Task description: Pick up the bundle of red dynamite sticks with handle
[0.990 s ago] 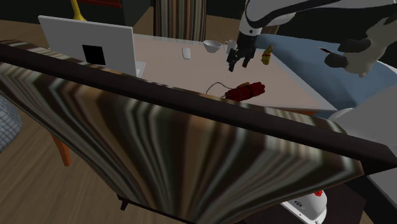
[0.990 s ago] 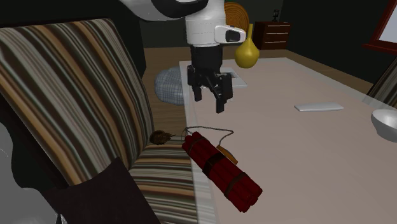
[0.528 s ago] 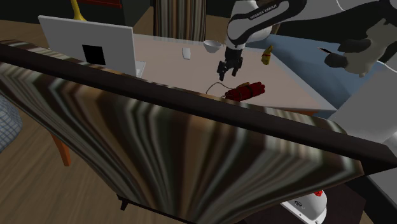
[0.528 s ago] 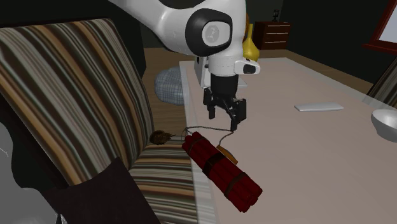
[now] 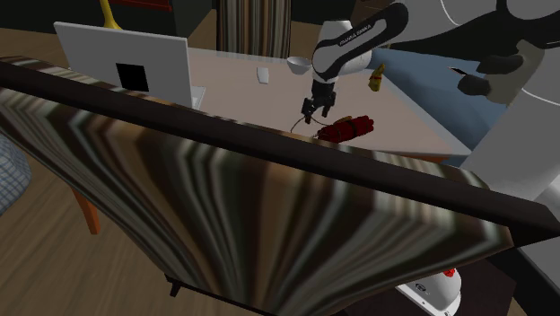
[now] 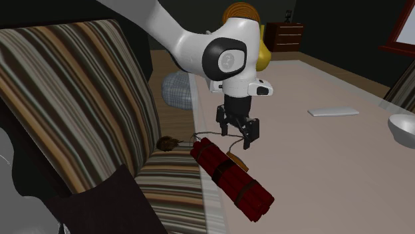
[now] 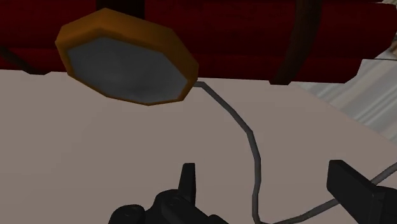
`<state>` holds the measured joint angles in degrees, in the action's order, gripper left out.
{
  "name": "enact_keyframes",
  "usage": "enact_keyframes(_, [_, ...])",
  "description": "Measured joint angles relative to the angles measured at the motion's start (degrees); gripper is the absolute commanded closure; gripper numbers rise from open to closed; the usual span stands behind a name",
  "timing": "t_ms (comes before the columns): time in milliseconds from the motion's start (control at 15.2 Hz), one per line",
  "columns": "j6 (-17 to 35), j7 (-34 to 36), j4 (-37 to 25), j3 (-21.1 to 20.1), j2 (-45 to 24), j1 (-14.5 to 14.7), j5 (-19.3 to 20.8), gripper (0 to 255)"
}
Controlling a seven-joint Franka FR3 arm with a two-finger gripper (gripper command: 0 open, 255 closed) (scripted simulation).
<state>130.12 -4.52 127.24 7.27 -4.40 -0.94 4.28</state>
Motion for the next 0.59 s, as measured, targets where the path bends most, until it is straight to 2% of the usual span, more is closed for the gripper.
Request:
enact_keyframes(66, [0.8,-0.1,0.5,0.0,-0.3,0.0,0.0,0])
enact_keyframes(132, [1.1,-0.1,0.5,0.1,-0.5,-0.1,0.0,255])
enact_keyframes(594, [1.3,-0.2,0.5,0.1,-0.7,-0.1,0.0,255])
